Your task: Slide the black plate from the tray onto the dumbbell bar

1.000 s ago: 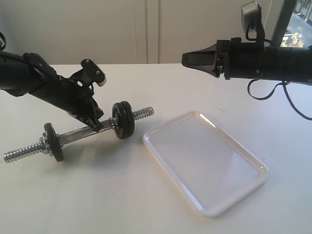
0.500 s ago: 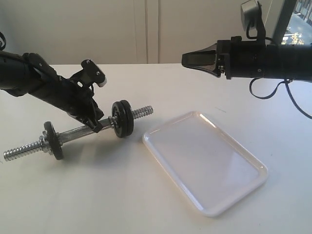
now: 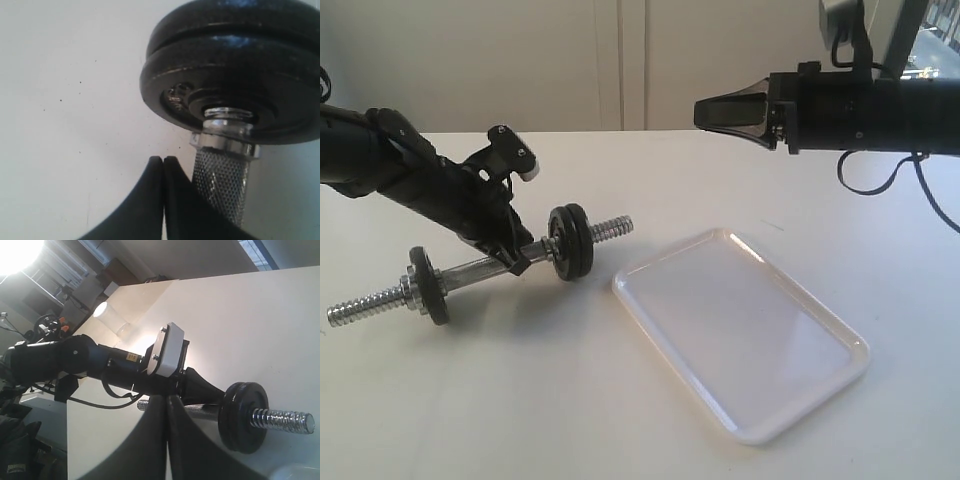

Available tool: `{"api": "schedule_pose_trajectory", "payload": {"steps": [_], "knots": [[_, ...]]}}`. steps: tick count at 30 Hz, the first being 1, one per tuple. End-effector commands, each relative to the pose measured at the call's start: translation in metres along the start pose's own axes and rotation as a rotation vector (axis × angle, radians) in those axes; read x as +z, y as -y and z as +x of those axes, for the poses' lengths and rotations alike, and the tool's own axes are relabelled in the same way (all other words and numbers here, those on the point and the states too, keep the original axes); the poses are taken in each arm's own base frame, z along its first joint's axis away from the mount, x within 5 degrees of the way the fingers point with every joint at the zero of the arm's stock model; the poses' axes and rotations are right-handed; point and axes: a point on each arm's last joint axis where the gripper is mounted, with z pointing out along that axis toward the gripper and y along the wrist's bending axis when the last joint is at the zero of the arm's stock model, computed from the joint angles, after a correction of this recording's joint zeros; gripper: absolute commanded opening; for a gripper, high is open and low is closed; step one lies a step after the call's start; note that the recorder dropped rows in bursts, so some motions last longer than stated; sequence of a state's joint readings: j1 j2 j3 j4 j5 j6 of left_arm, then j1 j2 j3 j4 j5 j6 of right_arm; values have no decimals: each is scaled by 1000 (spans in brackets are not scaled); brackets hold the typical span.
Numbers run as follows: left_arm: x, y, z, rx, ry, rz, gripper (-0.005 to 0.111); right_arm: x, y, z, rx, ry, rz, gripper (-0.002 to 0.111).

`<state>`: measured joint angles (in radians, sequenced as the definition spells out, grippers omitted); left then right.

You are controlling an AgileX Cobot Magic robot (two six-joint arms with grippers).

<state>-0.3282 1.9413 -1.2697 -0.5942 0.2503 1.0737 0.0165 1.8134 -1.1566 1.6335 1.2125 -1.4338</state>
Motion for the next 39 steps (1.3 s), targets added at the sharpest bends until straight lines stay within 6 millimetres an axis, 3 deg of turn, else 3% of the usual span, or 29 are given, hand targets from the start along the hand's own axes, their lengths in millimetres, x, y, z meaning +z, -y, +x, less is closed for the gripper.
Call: {"api": "schedule_pose_trajectory", "payload": {"steps": [1, 14, 26, 34, 39], "knots": [[-4, 3, -2, -9, 3, 24, 0, -3, -2, -3, -12, 6, -4, 0], [-4, 1, -3, -10, 10, 4, 0, -3, -2, -3, -14, 1, -3, 0], [-4, -1, -4, -10, 18, -18, 0, -12, -32, -18, -99, 29, -12, 0], [-4, -4, -5, -10, 33, -59, 0, -13, -34, -18, -91, 26, -12, 0], [-22, -6, -15, -3, 78, -99, 0, -13, -36, -20, -99, 37, -15, 0]]}}
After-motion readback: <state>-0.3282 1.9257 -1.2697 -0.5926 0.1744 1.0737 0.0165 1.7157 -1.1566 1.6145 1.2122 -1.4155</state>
